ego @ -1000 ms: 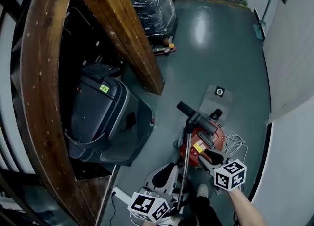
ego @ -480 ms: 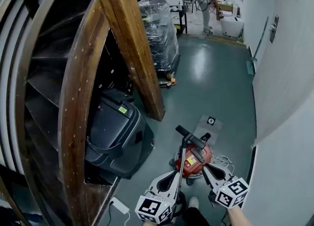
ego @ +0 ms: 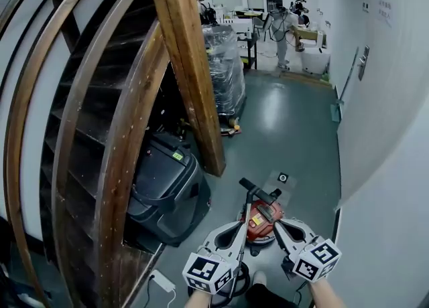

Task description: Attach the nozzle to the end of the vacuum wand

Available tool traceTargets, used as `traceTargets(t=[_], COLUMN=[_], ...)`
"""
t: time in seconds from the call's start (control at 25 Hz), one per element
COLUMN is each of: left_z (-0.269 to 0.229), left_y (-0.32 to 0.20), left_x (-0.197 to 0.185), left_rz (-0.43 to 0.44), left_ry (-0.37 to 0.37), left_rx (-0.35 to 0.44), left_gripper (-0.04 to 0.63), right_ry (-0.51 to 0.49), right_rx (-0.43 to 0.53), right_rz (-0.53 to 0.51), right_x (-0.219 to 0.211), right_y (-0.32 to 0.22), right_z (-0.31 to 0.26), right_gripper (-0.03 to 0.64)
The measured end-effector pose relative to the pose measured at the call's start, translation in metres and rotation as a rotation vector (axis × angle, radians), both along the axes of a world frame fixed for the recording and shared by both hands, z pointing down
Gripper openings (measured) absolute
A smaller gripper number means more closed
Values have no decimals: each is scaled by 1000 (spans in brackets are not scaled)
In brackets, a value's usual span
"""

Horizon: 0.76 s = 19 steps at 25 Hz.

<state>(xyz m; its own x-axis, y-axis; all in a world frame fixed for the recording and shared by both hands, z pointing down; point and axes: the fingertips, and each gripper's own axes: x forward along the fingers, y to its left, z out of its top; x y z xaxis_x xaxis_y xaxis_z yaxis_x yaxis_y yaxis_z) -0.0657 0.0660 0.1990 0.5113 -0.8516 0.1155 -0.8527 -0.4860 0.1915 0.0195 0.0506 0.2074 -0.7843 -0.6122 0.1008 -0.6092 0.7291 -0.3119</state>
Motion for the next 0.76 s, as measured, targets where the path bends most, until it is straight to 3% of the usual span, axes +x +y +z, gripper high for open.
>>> traceTargets(t=[0.28, 0.76], left_z=[-36, -55], left_y=[29, 67], left_x=[0, -6], left_rz=[7, -18], left_ry=[9, 9], left_rx=[62, 91], left_gripper=[6, 5], right_ry=[-18, -4], right_rx=[103, 143], right_rz=[-11, -29], right_x=[-5, -16], right_y=[28, 69], right_z=[-48, -67], right_gripper=[18, 18])
